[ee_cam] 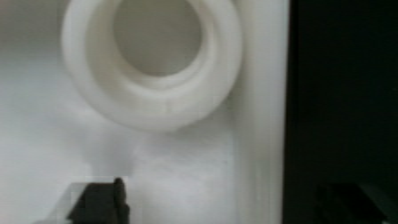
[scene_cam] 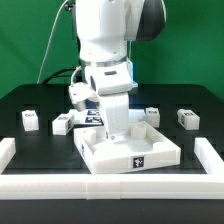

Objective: Assemble one leg

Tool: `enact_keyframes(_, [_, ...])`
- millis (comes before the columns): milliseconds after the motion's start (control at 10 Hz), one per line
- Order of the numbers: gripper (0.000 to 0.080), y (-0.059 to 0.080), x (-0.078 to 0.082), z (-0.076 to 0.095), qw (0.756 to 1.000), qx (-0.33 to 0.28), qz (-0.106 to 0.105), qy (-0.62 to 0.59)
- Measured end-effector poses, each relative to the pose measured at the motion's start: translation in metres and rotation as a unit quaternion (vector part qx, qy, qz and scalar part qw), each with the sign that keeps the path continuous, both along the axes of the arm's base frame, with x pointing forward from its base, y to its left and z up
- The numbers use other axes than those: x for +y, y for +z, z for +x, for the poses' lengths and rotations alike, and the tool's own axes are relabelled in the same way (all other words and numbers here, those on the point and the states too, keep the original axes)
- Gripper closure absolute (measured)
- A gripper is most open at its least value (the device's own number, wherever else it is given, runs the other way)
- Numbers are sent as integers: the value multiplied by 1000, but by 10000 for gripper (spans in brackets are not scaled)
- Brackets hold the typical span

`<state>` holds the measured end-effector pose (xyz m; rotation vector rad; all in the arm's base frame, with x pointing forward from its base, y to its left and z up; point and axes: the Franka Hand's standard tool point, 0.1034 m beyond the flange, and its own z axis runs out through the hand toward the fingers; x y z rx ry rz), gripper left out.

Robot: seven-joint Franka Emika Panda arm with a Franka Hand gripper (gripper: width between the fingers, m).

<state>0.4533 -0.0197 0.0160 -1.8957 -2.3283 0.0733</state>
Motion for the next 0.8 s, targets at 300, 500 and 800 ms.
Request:
enact_keyframes(300, [628,0,0,0,1000,0,0,0])
enact_keyframes(500, [738,0,0,1,1000,-1,0,-1])
enact_keyframes(800, [738,0,-1,1,1000,-1,0,-1])
